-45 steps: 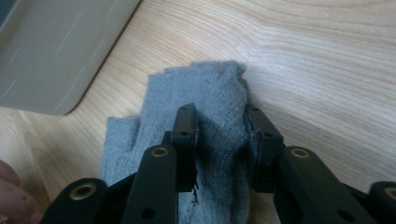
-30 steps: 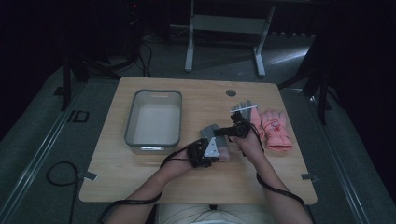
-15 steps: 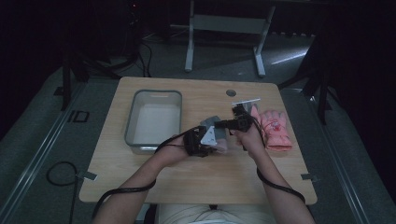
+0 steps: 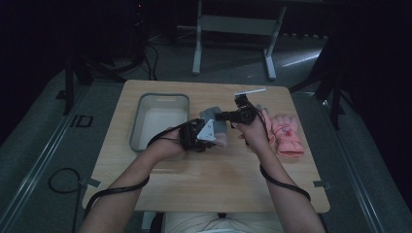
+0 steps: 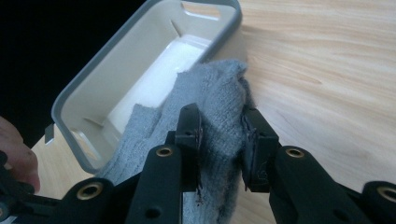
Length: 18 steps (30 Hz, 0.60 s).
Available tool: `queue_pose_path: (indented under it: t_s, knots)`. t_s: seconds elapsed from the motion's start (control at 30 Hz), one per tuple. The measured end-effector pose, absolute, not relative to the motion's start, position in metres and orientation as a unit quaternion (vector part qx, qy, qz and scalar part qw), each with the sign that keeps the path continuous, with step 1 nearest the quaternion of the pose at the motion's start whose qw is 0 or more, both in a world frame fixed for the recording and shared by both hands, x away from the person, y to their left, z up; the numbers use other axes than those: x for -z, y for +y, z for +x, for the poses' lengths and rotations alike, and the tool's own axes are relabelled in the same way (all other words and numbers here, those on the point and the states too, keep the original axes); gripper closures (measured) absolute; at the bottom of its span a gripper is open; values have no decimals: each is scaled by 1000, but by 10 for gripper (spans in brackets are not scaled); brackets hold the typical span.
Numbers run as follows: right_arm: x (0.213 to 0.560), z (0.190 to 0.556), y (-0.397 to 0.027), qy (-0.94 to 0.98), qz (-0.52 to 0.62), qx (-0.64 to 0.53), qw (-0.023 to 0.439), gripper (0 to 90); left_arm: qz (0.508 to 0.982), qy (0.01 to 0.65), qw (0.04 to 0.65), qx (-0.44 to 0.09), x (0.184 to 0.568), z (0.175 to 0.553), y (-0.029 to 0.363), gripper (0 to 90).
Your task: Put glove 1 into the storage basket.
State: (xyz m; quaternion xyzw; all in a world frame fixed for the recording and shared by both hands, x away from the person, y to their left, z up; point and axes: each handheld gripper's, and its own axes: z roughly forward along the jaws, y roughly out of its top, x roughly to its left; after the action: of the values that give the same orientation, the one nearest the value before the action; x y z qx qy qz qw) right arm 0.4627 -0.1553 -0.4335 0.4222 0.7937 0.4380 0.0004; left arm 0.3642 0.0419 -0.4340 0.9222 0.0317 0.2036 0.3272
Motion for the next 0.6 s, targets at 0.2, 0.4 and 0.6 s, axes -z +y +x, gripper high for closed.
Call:
queue_pose_path:
  t_s: [0.2,0.4,0.6]
  knots:
    - [426,466,-139,796,414,-441,-2,718,924,38,319,-206,426,365,57,705]
    - [425,469,-122,798,409,-443,-8,718,929,44,303,-207,424,368,72,705]
    - [425,473,-98,799,402,-447,-14,719,934,52,290,-201,423,371,93,705]
